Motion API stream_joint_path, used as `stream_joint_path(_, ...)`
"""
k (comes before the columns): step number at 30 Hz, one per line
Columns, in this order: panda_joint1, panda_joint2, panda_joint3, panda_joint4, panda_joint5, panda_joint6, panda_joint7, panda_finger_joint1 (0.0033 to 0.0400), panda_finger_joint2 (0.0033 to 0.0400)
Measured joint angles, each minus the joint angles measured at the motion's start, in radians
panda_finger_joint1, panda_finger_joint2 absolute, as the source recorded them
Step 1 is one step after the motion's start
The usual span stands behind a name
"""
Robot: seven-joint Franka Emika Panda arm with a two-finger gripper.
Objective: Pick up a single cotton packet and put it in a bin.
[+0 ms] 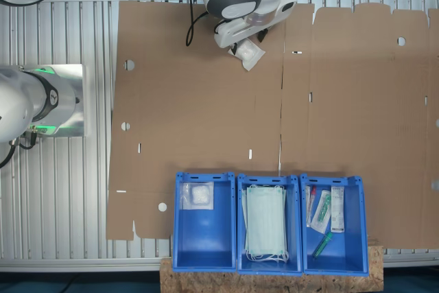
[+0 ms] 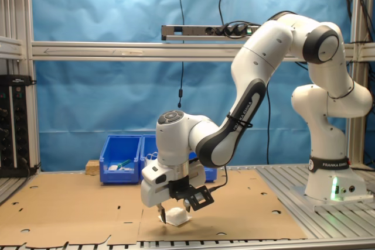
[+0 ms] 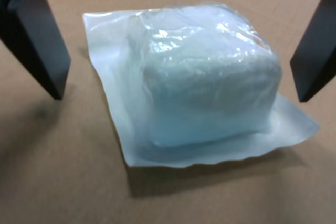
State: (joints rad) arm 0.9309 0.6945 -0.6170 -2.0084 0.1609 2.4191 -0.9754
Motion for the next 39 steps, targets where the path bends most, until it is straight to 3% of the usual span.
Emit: stream_joint_path(39,-0.021,0.0,0.002,0.0,0.004,0.009,0.0,0.04,0.04)
